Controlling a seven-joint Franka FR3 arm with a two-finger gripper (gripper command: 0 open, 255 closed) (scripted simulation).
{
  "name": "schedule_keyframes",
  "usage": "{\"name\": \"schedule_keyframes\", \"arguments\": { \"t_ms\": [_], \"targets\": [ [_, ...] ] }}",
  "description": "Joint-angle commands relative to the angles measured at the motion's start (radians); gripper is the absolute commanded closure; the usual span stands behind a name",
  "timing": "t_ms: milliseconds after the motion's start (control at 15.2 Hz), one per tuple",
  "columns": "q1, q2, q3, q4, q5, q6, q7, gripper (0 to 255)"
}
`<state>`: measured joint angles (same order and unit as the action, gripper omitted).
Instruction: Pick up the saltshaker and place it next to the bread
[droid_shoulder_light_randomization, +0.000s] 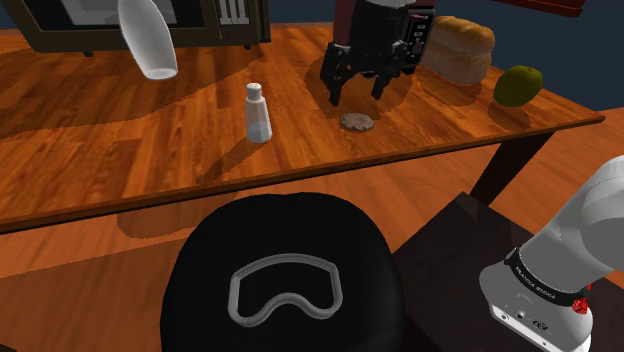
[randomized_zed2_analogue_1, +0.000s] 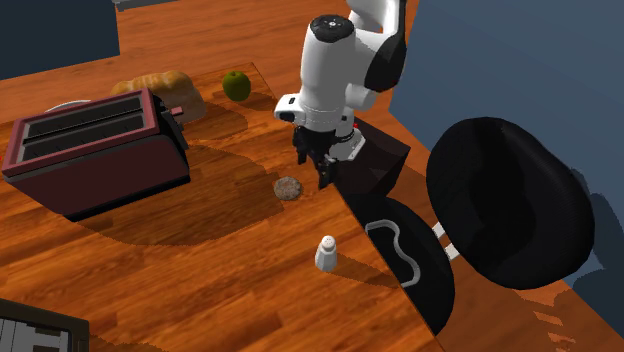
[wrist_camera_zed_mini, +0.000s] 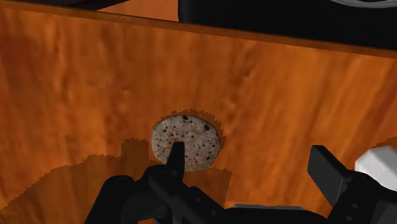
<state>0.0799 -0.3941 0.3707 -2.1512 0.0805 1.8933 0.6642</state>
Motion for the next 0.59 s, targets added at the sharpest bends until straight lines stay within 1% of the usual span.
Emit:
{"name": "schedule_keyframes", "arguments": {
  "t_ms": [0,264,528],
  "targets": [
    [0.000,0.054,0.038,0.049,-0.013,0.027,0.057,0],
    [-0.004,0.171,0.107,0.160,-0.067,0.071,0.168,0],
    [0.001,0.304,0.171,0.293,-0.156,0.094,0.290,0]
  ]
}}
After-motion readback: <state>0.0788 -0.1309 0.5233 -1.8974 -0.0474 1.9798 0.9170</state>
